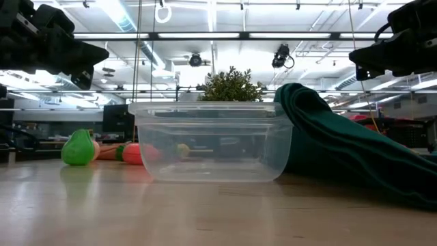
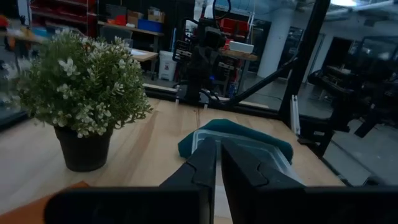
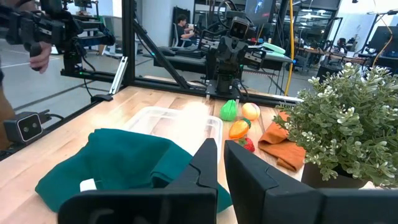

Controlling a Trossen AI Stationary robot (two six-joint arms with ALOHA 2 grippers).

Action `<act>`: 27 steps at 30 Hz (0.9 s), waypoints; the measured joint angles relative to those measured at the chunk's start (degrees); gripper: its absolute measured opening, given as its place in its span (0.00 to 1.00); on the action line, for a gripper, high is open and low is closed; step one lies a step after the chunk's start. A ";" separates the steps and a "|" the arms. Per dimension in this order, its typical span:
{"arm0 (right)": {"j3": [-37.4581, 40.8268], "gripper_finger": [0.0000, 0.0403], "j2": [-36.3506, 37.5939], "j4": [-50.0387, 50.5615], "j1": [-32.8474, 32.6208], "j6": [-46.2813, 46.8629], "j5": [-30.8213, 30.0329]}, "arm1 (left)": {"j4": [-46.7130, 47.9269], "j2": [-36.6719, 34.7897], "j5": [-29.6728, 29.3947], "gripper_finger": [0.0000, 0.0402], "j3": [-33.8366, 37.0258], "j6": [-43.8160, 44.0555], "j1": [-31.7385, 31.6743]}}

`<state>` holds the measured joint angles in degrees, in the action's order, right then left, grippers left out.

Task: Pick and placing Produce into tupperware

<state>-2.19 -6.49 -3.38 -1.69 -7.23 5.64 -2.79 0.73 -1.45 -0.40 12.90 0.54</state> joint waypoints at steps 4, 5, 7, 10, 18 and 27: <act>0.01 0.00 0.00 -0.02 0.02 0.01 -0.01 | 0.00 0.01 0.00 0.07 0.00 8.65 0.01; 0.00 0.00 0.00 -0.02 0.02 0.00 0.00 | 0.00 0.00 0.00 0.07 0.02 10.99 0.02; 0.01 0.00 0.00 -0.01 0.01 0.00 -0.01 | 0.00 0.02 -0.01 0.06 0.01 14.78 0.01; -0.01 0.00 0.01 -0.02 0.00 -0.01 -0.01 | 0.00 0.00 -0.72 0.05 0.02 19.94 0.02; -0.01 0.00 0.01 -0.02 0.00 -0.01 -0.01 | -0.17 0.00 -4.00 0.07 0.00 27.49 0.00; 0.01 0.00 0.01 -0.02 0.02 0.01 -0.01 | -0.55 0.00 -5.99 0.08 0.00 28.44 0.00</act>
<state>-2.17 -6.48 -3.40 -1.67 -7.22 5.63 -3.33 0.73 -7.44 -0.40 41.34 0.54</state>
